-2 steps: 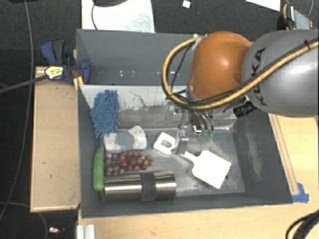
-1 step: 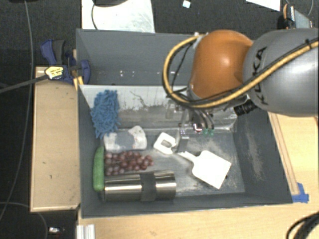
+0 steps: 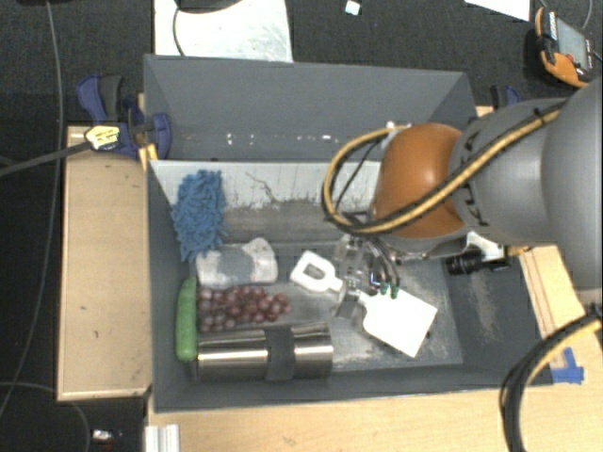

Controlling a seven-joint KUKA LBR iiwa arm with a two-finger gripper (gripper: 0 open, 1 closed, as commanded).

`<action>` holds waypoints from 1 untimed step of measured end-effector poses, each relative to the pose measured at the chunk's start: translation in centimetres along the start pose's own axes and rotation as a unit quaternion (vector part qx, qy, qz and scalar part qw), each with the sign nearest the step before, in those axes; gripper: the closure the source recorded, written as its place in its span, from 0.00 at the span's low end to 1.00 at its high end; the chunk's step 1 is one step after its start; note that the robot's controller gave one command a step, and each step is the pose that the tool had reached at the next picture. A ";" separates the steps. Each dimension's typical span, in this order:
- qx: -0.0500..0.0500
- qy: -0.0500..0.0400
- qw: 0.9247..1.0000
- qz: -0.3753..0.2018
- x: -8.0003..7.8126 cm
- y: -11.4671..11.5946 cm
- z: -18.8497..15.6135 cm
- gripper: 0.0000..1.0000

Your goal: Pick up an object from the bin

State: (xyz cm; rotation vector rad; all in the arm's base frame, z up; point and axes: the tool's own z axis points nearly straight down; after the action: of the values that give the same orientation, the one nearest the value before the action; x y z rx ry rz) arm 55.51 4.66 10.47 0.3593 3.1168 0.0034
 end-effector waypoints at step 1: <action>-0.003 -0.006 0.997 0.079 -1.0 1.0 -5.6 0.00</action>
Offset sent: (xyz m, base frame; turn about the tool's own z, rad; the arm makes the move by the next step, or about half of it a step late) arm -0.0120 0.0093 -0.0047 0.2852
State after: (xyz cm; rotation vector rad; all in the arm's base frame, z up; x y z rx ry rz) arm 56.66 5.36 16.09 0.6020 3.0661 0.0114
